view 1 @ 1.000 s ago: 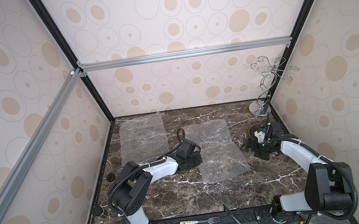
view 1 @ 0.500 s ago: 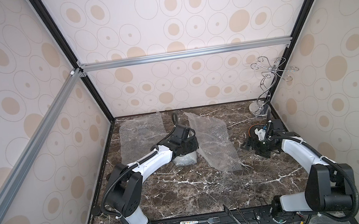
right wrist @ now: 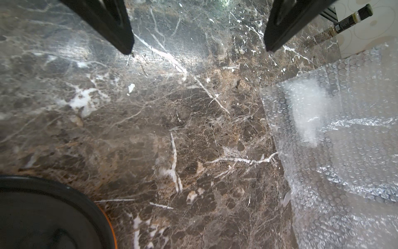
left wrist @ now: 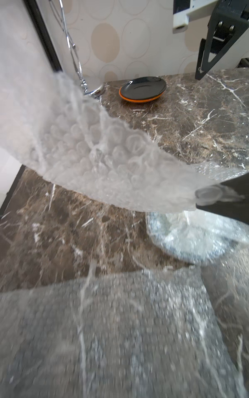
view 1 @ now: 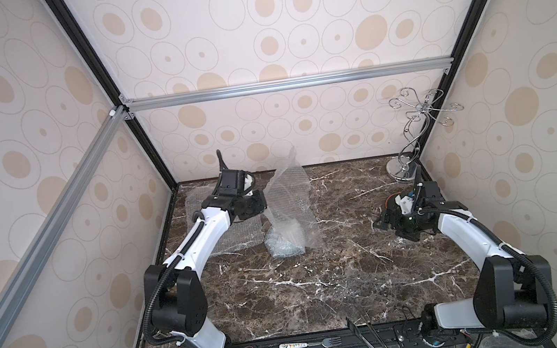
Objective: Unpack dinner plates from bubble wrap
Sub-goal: Pick up the bubble wrap from the center of the board, then place the bubble wrap at the center of the board.
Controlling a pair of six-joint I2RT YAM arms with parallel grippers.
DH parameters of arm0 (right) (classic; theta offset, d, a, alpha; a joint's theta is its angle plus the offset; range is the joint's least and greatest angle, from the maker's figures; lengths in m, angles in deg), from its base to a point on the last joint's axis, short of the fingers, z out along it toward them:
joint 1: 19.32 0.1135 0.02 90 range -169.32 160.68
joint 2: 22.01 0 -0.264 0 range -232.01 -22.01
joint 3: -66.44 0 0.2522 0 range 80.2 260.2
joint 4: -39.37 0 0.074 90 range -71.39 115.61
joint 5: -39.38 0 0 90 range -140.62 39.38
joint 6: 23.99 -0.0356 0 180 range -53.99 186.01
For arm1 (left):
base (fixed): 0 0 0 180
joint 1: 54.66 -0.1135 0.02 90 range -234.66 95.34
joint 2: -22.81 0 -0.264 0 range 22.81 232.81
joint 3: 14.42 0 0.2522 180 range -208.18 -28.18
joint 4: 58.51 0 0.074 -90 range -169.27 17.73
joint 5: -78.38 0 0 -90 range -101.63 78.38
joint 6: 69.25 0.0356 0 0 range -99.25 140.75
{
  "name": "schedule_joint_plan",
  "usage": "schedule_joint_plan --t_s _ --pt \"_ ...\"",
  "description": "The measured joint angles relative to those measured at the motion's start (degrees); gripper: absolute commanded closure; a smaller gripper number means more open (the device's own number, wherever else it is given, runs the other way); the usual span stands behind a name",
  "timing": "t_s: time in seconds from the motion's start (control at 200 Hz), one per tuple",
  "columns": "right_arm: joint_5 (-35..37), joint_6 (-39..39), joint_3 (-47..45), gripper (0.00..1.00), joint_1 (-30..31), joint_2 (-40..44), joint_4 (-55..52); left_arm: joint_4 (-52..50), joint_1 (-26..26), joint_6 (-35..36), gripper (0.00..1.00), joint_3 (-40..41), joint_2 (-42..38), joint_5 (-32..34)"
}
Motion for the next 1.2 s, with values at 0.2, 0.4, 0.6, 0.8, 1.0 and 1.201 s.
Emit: schedule_joint_plan --t_s 0.2,0.4,0.6,0.8,1.0,1.201 --pt "0.0 0.1 1.2 0.03 0.0 -0.2 -0.4 -4.2 -10.6 3.7 1.0 0.0 -2.4 -3.0" --pt "-0.2 0.1 1.2 0.04 0.0 -0.5 -0.5 -5.4 -19.2 5.9 1.0 0.0 -4.5 -5.9" --pt "-0.4 0.1 1.2 0.04 0.0 -0.5 -0.5 -4.9 -23.1 7.4 1.0 0.8 -4.2 -7.7" --pt "-0.4 0.0 1.2 0.01 0.0 -0.4 -0.6 -3.7 -23.3 8.3 0.83 4.6 -3.3 -7.0" --pt "-0.5 -0.1 1.0 0.02 0.8 -0.4 -0.6 -2.7 -23.4 9.4 0.54 6.8 -3.0 -3.4" --pt "-0.7 -0.7 0.4 0.02 2.4 -0.4 -0.3 -2.4 -23.4 10.5 0.2 8.4 -2.6 1.8"
